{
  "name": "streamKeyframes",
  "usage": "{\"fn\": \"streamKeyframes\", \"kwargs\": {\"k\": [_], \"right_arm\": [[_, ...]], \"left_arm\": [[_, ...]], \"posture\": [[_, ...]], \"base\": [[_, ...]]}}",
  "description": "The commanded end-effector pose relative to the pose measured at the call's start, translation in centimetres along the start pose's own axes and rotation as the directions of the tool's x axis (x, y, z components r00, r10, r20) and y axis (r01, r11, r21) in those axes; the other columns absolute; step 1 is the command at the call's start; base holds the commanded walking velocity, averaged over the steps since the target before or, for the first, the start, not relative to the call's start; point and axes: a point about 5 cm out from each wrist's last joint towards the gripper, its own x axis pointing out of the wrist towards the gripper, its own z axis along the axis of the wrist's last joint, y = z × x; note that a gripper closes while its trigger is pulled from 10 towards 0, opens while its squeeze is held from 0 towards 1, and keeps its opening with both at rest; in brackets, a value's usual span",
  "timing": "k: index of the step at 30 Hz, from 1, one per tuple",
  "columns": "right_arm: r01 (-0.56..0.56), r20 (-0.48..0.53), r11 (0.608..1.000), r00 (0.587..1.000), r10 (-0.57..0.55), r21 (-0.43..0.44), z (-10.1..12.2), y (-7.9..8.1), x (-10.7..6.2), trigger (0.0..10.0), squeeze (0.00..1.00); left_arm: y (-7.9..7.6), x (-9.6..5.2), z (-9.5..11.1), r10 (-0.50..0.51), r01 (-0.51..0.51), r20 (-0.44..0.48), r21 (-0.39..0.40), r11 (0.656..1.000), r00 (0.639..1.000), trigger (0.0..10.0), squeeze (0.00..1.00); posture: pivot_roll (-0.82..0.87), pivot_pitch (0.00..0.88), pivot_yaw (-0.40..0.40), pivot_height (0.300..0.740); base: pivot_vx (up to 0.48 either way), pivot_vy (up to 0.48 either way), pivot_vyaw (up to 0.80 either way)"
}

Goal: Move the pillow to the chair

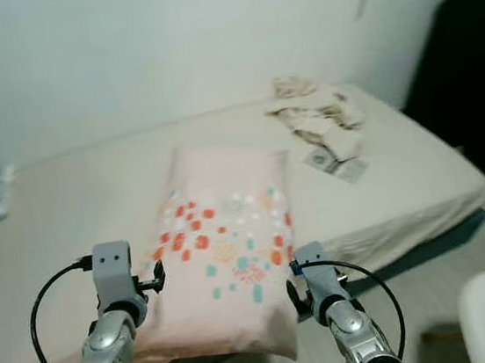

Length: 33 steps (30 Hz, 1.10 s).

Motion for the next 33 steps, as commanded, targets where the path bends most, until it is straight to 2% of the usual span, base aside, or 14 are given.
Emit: {"fn": "streamKeyframes", "kwargs": {"k": [1,3,8,10,13,15,16,18,19,20,22,25,30,33], "right_arm": [[-0.007,-0.025,1.000,1.000,0.007,0.017,-0.6,0.5,0.0,10.0,0.00],[0.004,-0.057,0.999,0.998,-0.002,0.036,-1.2,0.8,-0.1,10.0,0.00],[0.029,-0.063,0.996,0.998,-0.024,0.080,-1.2,1.1,0.0,10.0,0.00],[0.050,-0.095,0.995,0.995,-0.042,0.087,-1.8,1.1,-0.2,10.0,0.00],[0.057,-0.116,0.994,0.992,-0.046,0.093,-2.2,1.0,-0.3,10.0,0.00],[0.055,-0.216,0.995,0.976,-0.036,0.085,-3.8,1.2,-0.7,10.0,0.00],[0.047,-0.264,0.996,0.964,-0.027,0.071,-4.6,1.2,-1.0,10.0,0.00],[-0.033,-0.344,0.999,0.938,0.033,0.006,-6.4,2.3,-1.9,10.0,0.00],[-0.033,-0.344,0.999,0.938,0.033,0.006,-6.4,2.3,-1.9,10.0,0.00],[-0.069,-0.392,0.998,0.918,0.064,0.001,-7.5,3.1,-2.5,10.0,0.00],[-0.048,-0.419,0.998,0.906,0.058,0.034,-8.1,3.2,-2.9,10.0,0.00],[-0.023,-0.446,0.996,0.893,0.057,0.080,-8.6,3.3,-3.2,10.0,0.00],[0.016,-0.475,0.995,0.879,0.032,0.097,-8.8,2.5,-3.2,10.0,0.00],[-0.045,-0.488,0.995,0.869,0.081,0.086,-9.0,2.6,-3.3,10.0,0.00]], "left_arm": [[0.6,0.0,-0.6,0.018,-0.017,-0.020,0.024,1.000,1.000,10.0,0.00],[1.0,-0.1,-2.2,0.014,-0.010,-0.066,0.054,0.998,0.998,10.0,0.00],[1.3,-0.2,-3.3,-0.008,0.014,-0.102,0.059,0.998,0.995,10.0,0.00],[0.9,-0.4,-4.7,-0.068,0.085,-0.159,0.098,0.992,0.985,10.0,0.00],[0.6,-0.5,-5.4,-0.090,0.116,-0.189,0.128,0.985,0.978,10.0,0.00],[-0.1,-1.2,-7.5,-0.156,0.227,-0.299,0.220,0.949,0.942,10.0,0.00],[-0.6,-1.6,-8.4,-0.180,0.269,-0.342,0.233,0.935,0.922,10.0,0.00],[-0.8,-3.2,-11.0,-0.210,0.321,-0.473,0.168,0.932,0.856,10.0,0.00],[-0.8,-3.2,-11.0,-0.210,0.321,-0.473,0.168,0.932,0.856,10.0,0.00],[-0.8,-4.4,-12.7,-0.216,0.326,-0.565,0.100,0.940,0.796,10.0,0.00],[-1.1,-4.3,-12.7,-0.216,0.312,-0.565,0.078,0.947,0.796,10.0,0.00],[-1.7,-4.3,-12.7,-0.251,0.384,-0.568,0.126,0.915,0.784,10.0,0.00],[-2.0,-4.2,-12.7,-0.267,0.422,-0.576,0.150,0.894,0.772,10.0,0.00],[-2.6,-4.3,-12.9,-0.282,0.454,-0.596,0.157,0.877,0.752,10.0,0.00]], "posture": [[0.06,0.042,-0.034,0.740],[0.05,0.053,-0.031,0.740],[0.02,0.047,-0.017,0.740],[0.03,0.041,-0.030,0.740],[0.03,0.037,-0.034,0.740],[0.03,0.000,-0.033,0.740],[0.03,0.000,-0.026,0.740],[0.02,0.000,-0.031,0.740],[0.02,0.000,-0.031,0.740],[0.01,0.000,-0.028,0.740],[0.02,0.000,-0.028,0.740],[0.03,0.000,-0.022,0.740],[0.01,0.000,-0.025,0.740],[0.01,0.000,-0.034,0.740]], "base": [[0.000,0.000,0.00],[0.000,0.000,0.00],[0.000,0.000,0.00],[0.000,0.000,0.00],[0.000,0.000,0.00],[0.000,0.000,0.00],[0.000,0.000,0.00],[0.000,0.000,0.00],[0.000,0.000,0.00],[0.000,0.000,0.00],[0.000,0.000,0.00],[0.000,0.000,0.00],[0.000,0.000,0.00],[0.000,0.000,0.00]]}}
